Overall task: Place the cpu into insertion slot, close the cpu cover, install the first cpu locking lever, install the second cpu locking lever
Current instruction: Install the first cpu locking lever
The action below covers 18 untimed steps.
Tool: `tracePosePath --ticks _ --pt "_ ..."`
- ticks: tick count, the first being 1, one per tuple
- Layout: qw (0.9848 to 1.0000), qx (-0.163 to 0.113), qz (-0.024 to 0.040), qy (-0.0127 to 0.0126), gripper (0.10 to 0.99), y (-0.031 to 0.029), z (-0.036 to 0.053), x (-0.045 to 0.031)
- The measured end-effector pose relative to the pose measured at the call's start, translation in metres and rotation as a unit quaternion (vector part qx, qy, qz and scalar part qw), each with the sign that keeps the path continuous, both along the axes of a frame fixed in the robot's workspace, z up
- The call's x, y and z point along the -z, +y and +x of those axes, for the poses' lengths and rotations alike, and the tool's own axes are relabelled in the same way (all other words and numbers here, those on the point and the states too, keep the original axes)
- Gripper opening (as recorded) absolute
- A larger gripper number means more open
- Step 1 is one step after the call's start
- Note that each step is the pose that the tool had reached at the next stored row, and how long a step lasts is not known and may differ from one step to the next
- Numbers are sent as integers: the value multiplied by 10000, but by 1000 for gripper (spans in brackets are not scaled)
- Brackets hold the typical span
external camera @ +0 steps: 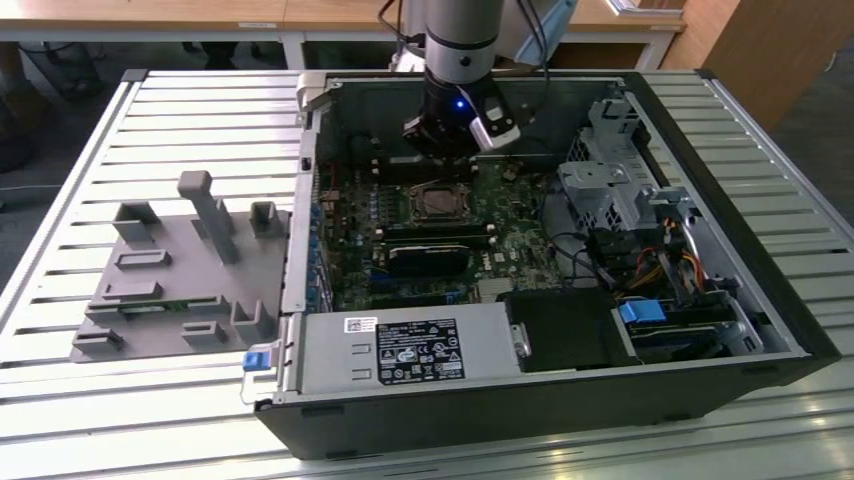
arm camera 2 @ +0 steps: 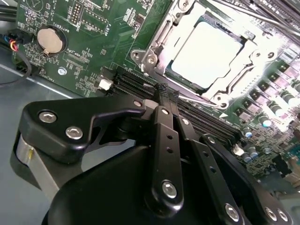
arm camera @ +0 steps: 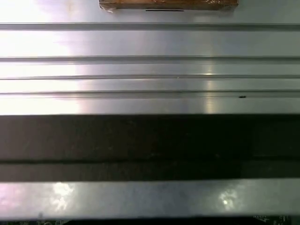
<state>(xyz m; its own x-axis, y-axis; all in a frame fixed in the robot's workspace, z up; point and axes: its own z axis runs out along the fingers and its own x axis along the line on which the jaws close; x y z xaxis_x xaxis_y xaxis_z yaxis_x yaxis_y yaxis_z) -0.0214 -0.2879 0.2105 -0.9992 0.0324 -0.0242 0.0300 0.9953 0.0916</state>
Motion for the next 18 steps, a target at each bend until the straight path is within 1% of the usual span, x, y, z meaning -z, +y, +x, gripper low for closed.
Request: tracePosePath --ticks 9,14,18 --pt "10000 1 -11 6 110 9 21 74" --pt "10000 0 -70 7 110 12 24 106" --pt "9999 0 -110 9 110 13 24 116"
